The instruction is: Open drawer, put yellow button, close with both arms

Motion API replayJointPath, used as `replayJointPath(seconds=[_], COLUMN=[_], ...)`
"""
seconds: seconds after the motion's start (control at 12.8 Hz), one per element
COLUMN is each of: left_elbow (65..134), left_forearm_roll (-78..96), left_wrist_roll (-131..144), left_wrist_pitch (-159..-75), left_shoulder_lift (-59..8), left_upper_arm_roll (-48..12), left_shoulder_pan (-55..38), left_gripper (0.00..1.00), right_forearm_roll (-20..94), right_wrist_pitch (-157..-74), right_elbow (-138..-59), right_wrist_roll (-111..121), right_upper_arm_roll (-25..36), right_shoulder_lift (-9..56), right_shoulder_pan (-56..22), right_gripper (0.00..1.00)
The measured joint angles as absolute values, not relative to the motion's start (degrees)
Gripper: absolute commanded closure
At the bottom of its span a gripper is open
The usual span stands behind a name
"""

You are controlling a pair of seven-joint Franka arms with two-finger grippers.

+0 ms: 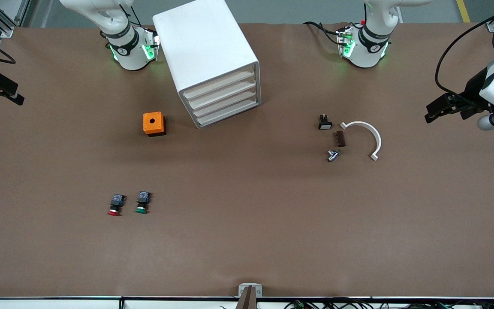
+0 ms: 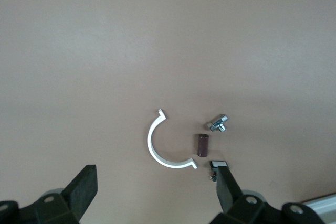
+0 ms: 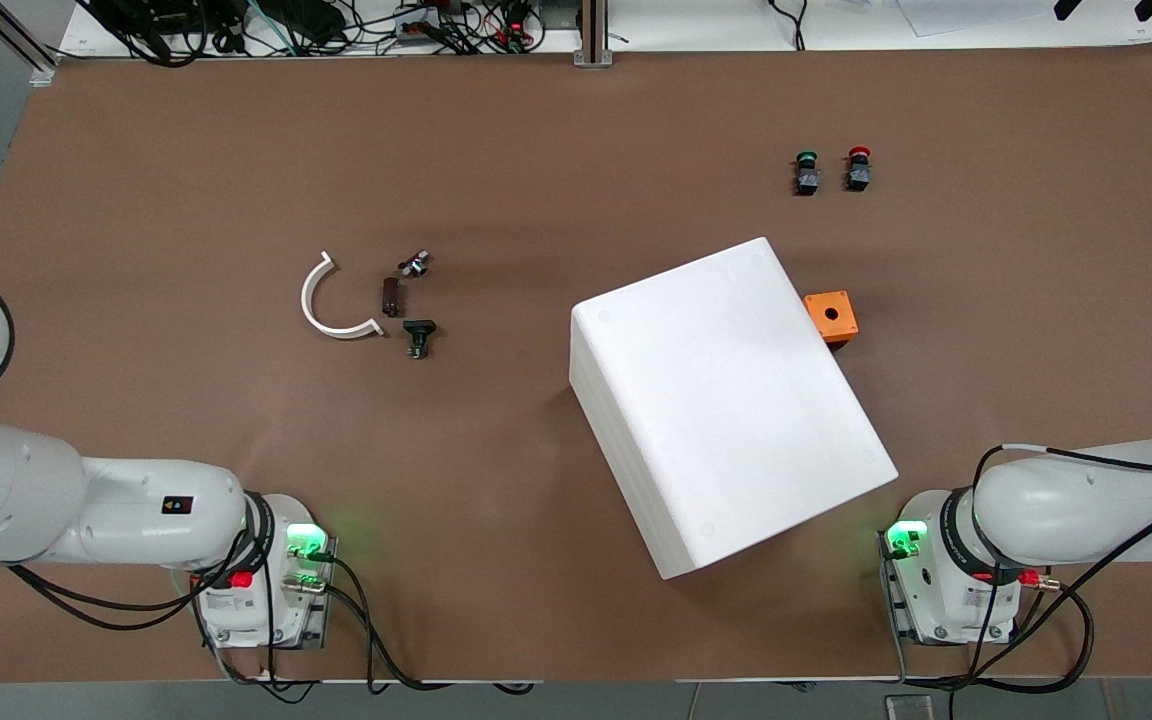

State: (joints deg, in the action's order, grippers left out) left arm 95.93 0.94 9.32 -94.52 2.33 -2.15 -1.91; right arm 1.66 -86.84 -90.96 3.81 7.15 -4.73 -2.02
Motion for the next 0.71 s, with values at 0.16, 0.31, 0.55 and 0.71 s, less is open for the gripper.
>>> replayJointPath(seconds=[0.16,0.31,0.55,0.71], left_elbow=[94.6,92.5,90.4,90.0], left_forearm_roll=[0.8,0.8,0.8,0.8], left_wrist_roll=[8.8,8.7,8.7,8.7], left_wrist_pitch=[-94.6,-94.6,-93.3,-92.8], left_shoulder_lift=[2.0,1.0,-0.1,-0.2], left_upper_arm_roll=[-2.2,-2.2,-2.2,-2.2], left_shoulder_pan=[-1.9,-1.9,-1.9,-1.9], left_gripper=[0.0,0.0,0.0,0.0], right_forearm_roll=[1.0,0.8,0.8,0.8], right_wrist_pitch=[-86.8,-86.8,-86.8,-86.8], right_elbow=[-91.0,-91.1,-91.1,-91.1], right_wrist_roll=[3.9,3.9,3.9,3.9], right_upper_arm_roll=[7.2,7.2,7.2,7.2], right_shoulder_lift=[-4.7,-4.7,-4.7,-4.7], right_shoulder_pan=[-2.0,-2.0,-2.0,-2.0], right_gripper=[0.0,0.0,0.0,0.0])
